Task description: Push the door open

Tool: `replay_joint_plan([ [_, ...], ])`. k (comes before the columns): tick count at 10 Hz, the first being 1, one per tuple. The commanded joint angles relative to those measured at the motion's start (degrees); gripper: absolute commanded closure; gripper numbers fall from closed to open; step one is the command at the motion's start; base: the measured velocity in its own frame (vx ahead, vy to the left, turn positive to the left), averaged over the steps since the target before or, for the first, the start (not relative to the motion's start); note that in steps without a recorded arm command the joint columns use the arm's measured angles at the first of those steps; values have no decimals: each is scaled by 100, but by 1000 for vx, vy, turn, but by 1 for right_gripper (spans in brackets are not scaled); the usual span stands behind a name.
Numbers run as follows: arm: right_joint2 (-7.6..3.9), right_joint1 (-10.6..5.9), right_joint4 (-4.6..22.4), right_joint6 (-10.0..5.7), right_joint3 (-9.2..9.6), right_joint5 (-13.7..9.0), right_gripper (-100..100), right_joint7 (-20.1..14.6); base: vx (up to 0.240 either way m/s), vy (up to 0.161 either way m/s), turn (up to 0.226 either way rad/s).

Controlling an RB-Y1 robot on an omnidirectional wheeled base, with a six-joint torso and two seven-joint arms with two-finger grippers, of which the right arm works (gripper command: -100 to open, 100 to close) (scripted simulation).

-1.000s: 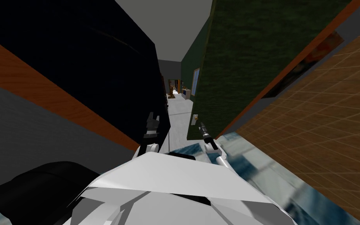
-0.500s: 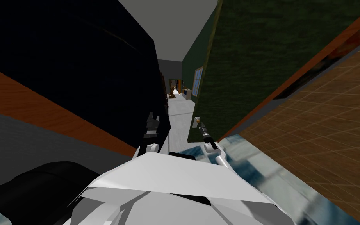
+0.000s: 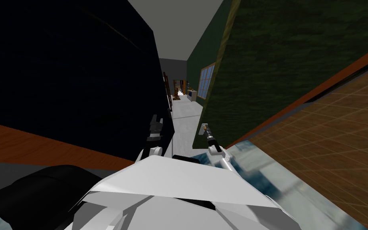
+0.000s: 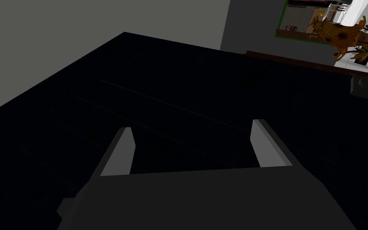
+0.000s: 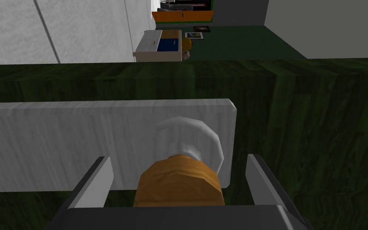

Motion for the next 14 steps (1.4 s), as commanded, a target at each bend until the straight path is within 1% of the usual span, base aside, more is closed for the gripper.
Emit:
replay_joint_plan([
  [1, -3, 4, -4, 5, 2, -1, 100, -3, -10, -5, -5],
  [6, -3, 4, -4, 5, 2, -1, 100, -3, -15, -5, 1],
  [7, 80, -30, 53, 27, -78, 16, 100, 84, 106, -18, -86],
  [8, 102, -42, 65, 30, -101, 20, 100, 107, 173, -16, -76],
  [10, 209, -100, 123, 43, -214, 39, 100, 218, 176, 14, -56],
  [12, 272, -135, 158, 50, -280, 50, 100, 283, 167, 20, -58],
  [13, 345, -173, 196, 59, -355, 63, 100, 357, 147, 0, -145],
  [14, 382, -193, 216, 63, -394, 70, 100, 394, 149, -15, -123],
])
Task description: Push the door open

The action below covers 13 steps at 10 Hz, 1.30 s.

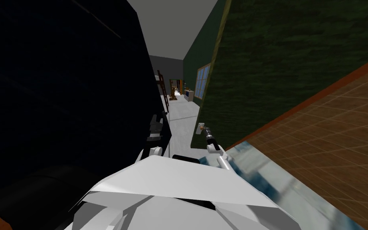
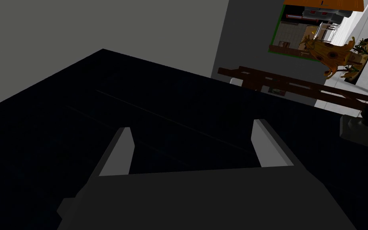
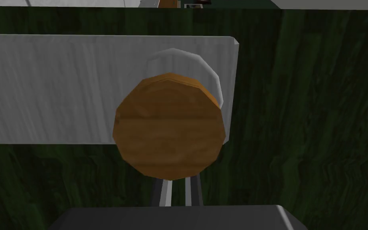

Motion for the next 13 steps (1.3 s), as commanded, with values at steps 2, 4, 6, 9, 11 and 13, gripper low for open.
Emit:
replay_joint_plan([
  [2, 99, -34, 2, 62, -91, 11, -100, 86, 74, -3, -118],
  [4, 110, -24, -26, 101, -72, 8, -100, 81, -213, 75, -9],
  [6, 131, -5, -78, 171, -38, 2, -100, 71, -262, 90, -33],
  [9, 140, 13, -119, 212, -16, -2, -100, 64, -209, 55, -28],
  [11, 162, 0, -73, 176, -43, 6, -100, 80, 129, 24, 21],
  [13, 190, -23, -9, 117, -81, 18, -100, 103, 214, 24, 25],
])
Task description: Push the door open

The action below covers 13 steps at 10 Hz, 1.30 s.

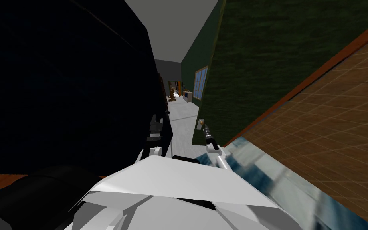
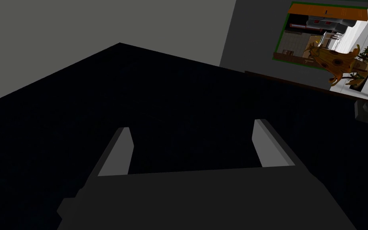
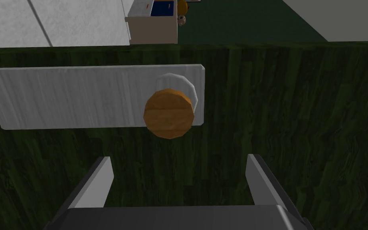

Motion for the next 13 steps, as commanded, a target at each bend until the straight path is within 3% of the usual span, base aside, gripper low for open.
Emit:
replay_joint_plan([
  [1, 24, -22, 55, -53, -33, 10, -100, 22, 219, 27, 39],
  [5, 54, -52, 132, -118, -74, 22, -100, 45, 170, 17, 22],
  [6, 54, -52, 132, -118, -74, 22, 100, 45, -12, 0, -5],
  [11, 54, -52, 132, -118, -74, 22, 100, 45, -17, -2, -1],
  [13, 109, -74, 175, -102, -168, 25, 100, 121, 149, -8, -56],
])
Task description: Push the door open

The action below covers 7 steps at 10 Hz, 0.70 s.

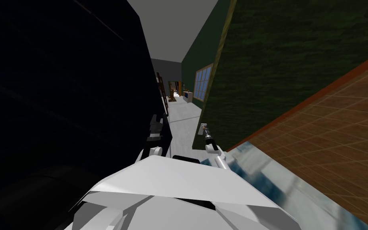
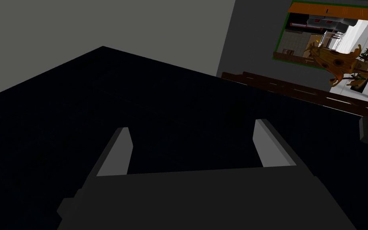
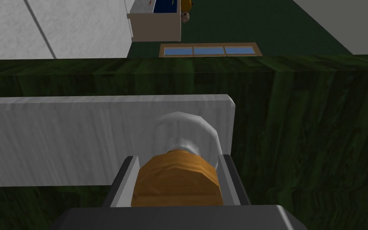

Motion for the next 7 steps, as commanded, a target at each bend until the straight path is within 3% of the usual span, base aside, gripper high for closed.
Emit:
replay_joint_plan([
  [1, 17, -89, -1, -27, -131, -1, 100, 72, 166, -19, -51],
  [6, 218, -211, 105, -11, -469, 12, 100, 342, 187, -13, -106],
  [7, 345, -236, 131, 28, -360, 56, -100, 394, -24, 11, -166],
])
